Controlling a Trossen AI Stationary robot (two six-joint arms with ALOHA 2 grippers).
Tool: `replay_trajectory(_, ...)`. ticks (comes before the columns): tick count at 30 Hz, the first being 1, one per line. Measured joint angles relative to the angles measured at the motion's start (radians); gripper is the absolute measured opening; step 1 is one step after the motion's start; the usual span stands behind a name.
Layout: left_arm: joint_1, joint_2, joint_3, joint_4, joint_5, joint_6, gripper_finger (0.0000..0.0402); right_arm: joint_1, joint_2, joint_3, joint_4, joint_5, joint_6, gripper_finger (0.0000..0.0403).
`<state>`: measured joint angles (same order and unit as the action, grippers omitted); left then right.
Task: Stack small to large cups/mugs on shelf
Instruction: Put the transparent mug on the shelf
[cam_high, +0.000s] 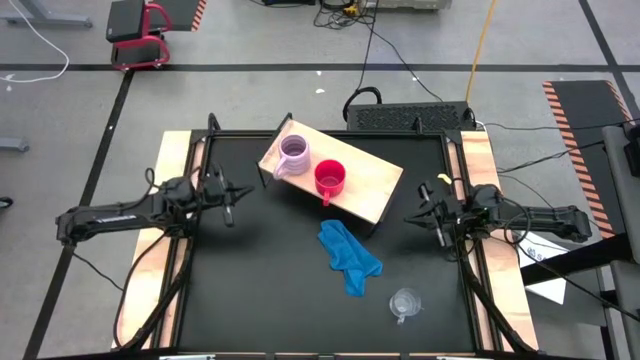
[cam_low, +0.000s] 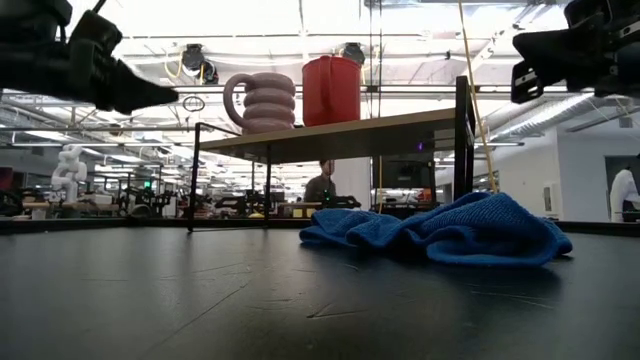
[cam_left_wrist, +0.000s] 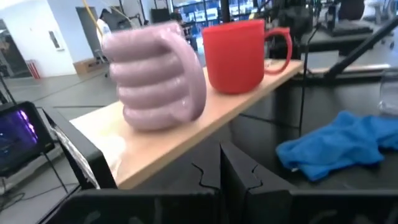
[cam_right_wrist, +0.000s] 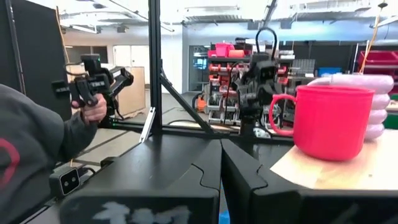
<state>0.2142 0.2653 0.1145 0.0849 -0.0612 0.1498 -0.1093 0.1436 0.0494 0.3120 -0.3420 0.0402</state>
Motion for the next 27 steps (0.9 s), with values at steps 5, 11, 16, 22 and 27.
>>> replay_trajectory(5, 0.000, 0.000, -0.023, -0.002, -0.039, 0.026, 0.0000, 0.000, 0.000, 0.000, 0.016, -0.001, 0.006, 0.0000)
replay_trajectory(11, 0.002, 0.000, -0.030, -0.038, -0.093, 0.055, 0.0001, 0.000, 0.014, 0.006, -0.077, -0.001, 0.032, 0.0000)
replay_trajectory(16, 0.007, 0.000, -0.030, -0.061, -0.096, 0.054, 0.0002, 0.026, 0.065, 0.061, -0.187, -0.004, 0.029, 0.0000)
replay_trajectory(22, 0.007, 0.001, -0.030, -0.067, -0.095, 0.054, 0.0002, 0.121, 0.175, 0.180, -0.247, -0.003, 0.062, 0.0000)
replay_trajectory(27, 0.007, 0.001, -0.030, -0.067, -0.096, 0.058, 0.0003, 0.219, 0.296, 0.285, -0.325, 0.010, 0.112, 0.0000)
